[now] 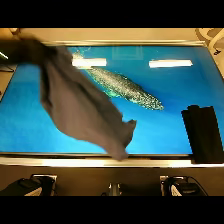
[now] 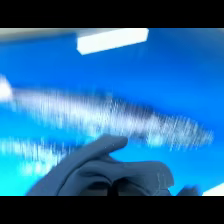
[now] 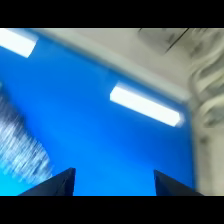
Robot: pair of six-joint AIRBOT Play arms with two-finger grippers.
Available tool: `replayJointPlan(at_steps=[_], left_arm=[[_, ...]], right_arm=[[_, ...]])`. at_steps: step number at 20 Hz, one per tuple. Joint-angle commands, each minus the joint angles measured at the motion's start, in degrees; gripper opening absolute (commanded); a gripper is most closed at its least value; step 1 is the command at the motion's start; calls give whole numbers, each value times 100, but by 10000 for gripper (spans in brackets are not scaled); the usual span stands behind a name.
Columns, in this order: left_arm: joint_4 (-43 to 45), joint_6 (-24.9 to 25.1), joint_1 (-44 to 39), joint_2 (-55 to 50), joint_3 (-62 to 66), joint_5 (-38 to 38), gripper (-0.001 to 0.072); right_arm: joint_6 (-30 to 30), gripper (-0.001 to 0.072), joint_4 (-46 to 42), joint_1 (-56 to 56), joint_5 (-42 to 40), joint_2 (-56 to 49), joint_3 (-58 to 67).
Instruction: Fold the shirts.
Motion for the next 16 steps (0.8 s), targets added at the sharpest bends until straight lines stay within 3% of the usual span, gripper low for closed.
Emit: replayJointPlan(at_steps=[1, 3, 6, 10, 13, 15, 16], left_arm=[[195, -57, -20, 44, -1891, -286, 25], [192, -59, -20, 42, -2691, -66, 25], [195, -39, -20, 46, -3029, -59, 26], [195, -39, -20, 98, -3029, 7, 26], [195, -42, -20, 98, -3029, 94, 26], [195, -42, -17, 98, -3029, 109, 25], [195, -42, -20, 98, -3029, 105, 25]], right_arm=[[-181, 567, 671, 0, 1298, -723, -680], [-306, 627, 1303, 0, 1023, -1325, -1436], [-581, 626, 2608, 0, 638, -2334, -2352], [-669, 622, 3683, 24, 533, -3536, -2715], [-710, 628, 3827, 391, 393, -4048, -2715], [-708, 702, 3735, 649, 232, -4218, -2715], [-680, 705, 3698, 723, 109, -4286, -2715]])
